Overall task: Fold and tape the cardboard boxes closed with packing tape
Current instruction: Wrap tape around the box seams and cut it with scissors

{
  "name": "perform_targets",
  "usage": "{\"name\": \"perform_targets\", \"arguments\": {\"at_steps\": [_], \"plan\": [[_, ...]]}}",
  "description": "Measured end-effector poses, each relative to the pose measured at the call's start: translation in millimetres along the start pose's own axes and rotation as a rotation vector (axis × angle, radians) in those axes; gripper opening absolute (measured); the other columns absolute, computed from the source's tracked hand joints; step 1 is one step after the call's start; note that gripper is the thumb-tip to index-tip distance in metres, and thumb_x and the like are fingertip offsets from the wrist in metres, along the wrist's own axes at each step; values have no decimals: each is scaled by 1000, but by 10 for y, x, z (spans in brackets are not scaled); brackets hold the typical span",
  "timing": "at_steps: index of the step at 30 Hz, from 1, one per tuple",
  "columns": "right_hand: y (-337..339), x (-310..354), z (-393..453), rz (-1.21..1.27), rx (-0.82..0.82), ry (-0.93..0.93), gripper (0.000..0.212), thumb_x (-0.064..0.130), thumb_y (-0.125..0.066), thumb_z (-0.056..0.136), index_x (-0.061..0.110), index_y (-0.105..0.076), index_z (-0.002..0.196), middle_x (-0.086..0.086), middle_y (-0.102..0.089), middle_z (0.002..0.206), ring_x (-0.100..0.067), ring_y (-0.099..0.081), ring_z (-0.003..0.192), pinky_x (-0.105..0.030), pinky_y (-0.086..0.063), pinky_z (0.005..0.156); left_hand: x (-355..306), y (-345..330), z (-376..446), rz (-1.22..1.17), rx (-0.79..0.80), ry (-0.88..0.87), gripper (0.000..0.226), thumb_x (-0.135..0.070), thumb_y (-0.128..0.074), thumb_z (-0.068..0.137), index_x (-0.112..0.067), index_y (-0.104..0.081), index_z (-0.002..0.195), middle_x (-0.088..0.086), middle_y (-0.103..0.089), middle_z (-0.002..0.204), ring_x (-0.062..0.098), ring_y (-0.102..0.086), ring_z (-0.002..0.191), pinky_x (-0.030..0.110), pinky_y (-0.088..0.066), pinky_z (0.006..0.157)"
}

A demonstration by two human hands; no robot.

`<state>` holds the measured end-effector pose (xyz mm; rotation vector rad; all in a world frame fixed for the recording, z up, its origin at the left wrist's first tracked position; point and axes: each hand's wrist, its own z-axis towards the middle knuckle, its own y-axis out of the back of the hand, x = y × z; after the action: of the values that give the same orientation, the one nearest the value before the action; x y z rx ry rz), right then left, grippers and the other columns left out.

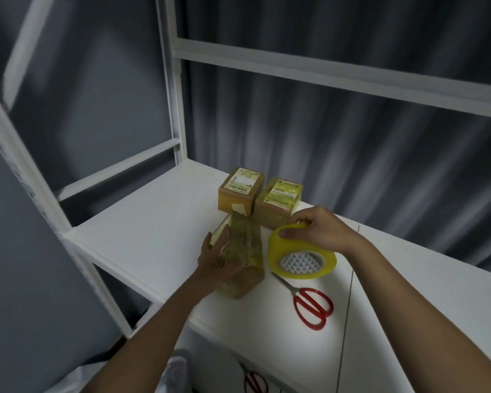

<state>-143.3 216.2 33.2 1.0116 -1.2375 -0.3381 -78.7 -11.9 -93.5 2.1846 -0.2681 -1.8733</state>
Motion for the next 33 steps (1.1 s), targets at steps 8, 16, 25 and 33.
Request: {"name": "perform_targets", "arguments": {"at_steps": [8,16,25,33], "plan": [[-169,221,75,-43,14,26,9,43,-68,83,42,-63,91,27,-58,83,2,-60,72,-13,-47,63,-50,468,176,548,199,-276,96,-73,-44,57,-54,9,134,-21,23,150,5,22,138,50,-5,117],[-208,322,139,-109,21,-22,22,47,-69,80,35,-67,98,17,-60,93,0,-57,74,-16,-46,64,-252,530,385,646,314,-397,87,-70,-61,60,-34,-35,135,-4,-45,137,16,-49,118,40,-46,99],[-184,122,226,-16,126,-229,30,58,-71,73,30,-72,83,9,-70,83,-8,-67,76,-26,-54,70,-188,525,299,345,326,-289,79,-58,-73,57,-45,-30,122,-13,-30,127,5,-30,120,27,-36,102],[-277,-44,52,386,75,-303,21,36,-78,74,16,-74,75,2,-73,73,-15,-71,74,-22,-50,64,-18,542,283,189,333,-329,86,-69,-72,54,-47,-30,127,-19,-33,131,-13,-34,119,20,-40,98]]}}
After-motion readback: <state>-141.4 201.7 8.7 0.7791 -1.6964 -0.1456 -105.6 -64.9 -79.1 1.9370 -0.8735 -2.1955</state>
